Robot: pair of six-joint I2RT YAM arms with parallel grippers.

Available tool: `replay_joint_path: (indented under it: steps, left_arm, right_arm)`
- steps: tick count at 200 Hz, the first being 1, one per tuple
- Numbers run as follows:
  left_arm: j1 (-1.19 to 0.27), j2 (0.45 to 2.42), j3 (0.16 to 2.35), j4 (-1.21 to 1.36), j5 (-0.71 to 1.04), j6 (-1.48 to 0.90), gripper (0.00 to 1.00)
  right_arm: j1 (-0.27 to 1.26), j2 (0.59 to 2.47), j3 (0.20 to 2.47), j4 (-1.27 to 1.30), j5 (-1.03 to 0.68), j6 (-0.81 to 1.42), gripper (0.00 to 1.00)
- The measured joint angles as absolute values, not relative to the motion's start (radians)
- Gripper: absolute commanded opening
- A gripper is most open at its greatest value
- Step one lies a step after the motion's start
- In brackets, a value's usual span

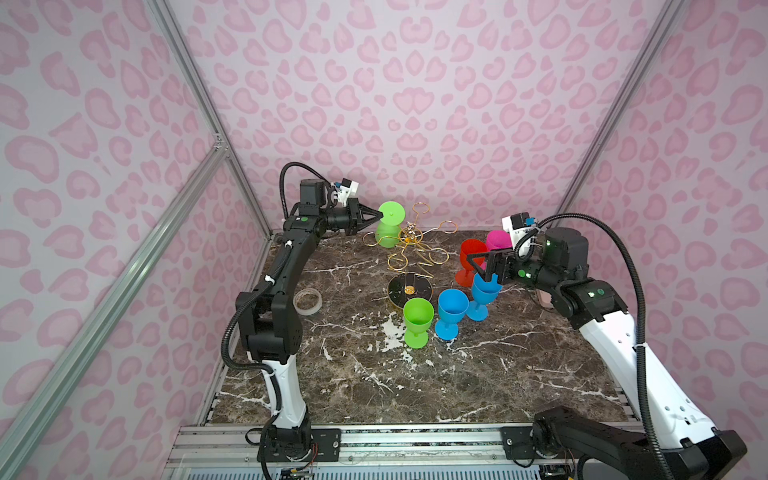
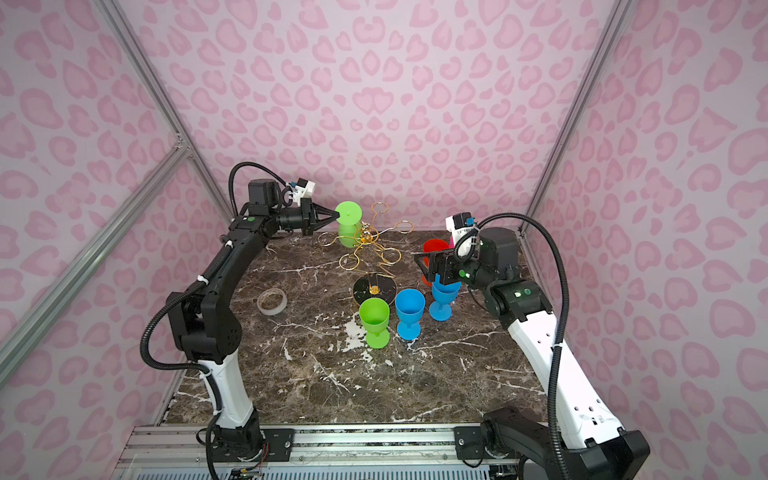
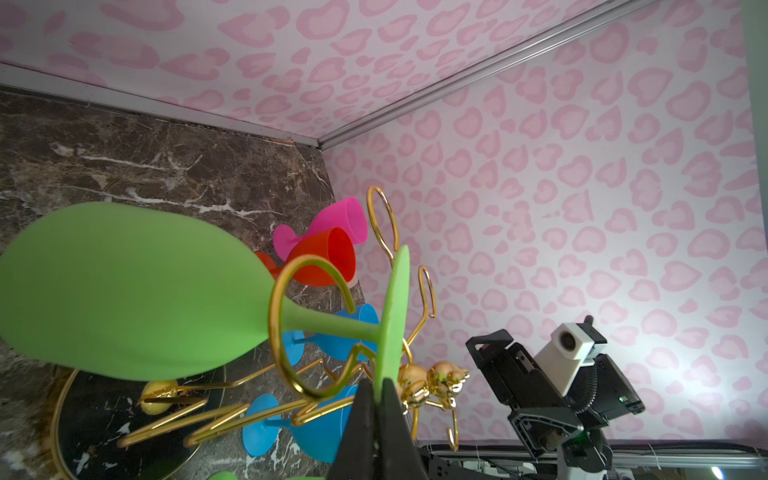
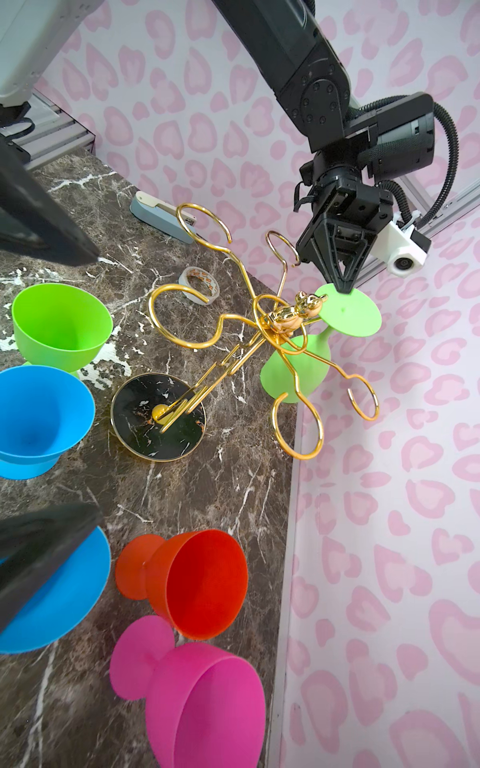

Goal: Take the wine glass off the wine glass rack
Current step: 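Lift the green glass off the rack hook with the left gripper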

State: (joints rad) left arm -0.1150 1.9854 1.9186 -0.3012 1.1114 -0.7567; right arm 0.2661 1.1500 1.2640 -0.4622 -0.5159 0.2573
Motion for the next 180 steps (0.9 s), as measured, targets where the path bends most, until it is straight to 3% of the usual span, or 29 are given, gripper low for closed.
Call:
replay_joint_path:
  steps: [180]
  left_arm:
    - [-0.121,1.985,1.941,-0.259,1.148,-0.81,0.03]
  right_arm:
    - [0.263,1.15,1.264,-0.462,-0.516,0.257,0.91]
